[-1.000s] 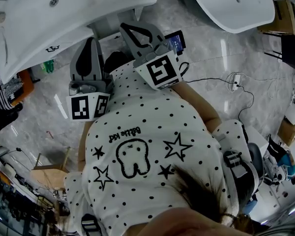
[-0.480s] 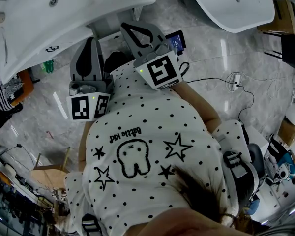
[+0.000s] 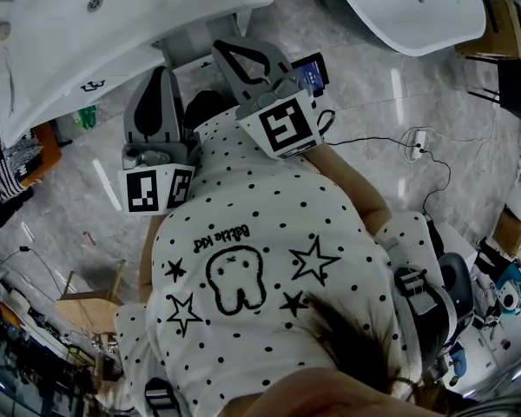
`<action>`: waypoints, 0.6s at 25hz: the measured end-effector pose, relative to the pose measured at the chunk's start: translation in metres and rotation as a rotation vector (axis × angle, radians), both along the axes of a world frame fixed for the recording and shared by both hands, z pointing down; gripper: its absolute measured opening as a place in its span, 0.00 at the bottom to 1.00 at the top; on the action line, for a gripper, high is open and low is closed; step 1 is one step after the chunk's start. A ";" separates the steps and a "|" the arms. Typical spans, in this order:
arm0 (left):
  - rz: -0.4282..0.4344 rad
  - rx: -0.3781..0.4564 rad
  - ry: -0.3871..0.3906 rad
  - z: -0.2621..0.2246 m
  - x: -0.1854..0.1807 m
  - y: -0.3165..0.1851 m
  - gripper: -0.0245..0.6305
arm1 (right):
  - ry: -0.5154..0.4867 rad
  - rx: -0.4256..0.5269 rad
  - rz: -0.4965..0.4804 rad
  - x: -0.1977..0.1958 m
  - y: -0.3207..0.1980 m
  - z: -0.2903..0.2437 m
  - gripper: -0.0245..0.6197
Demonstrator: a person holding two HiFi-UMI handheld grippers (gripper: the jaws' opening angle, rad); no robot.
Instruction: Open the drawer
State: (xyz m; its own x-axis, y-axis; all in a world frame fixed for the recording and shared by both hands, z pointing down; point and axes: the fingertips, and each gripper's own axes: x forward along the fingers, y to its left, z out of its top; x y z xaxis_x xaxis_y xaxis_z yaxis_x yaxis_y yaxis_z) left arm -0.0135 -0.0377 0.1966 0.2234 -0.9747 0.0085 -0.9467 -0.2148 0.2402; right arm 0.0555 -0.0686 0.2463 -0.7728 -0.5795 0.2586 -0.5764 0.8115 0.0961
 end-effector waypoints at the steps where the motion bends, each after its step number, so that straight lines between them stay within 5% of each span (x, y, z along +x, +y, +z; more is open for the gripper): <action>1: 0.000 0.002 -0.001 0.000 0.000 0.001 0.04 | 0.000 0.001 0.001 0.001 0.001 0.000 0.06; 15: -0.015 0.029 0.001 -0.007 -0.001 0.013 0.04 | -0.002 0.000 -0.012 -0.002 0.012 -0.004 0.06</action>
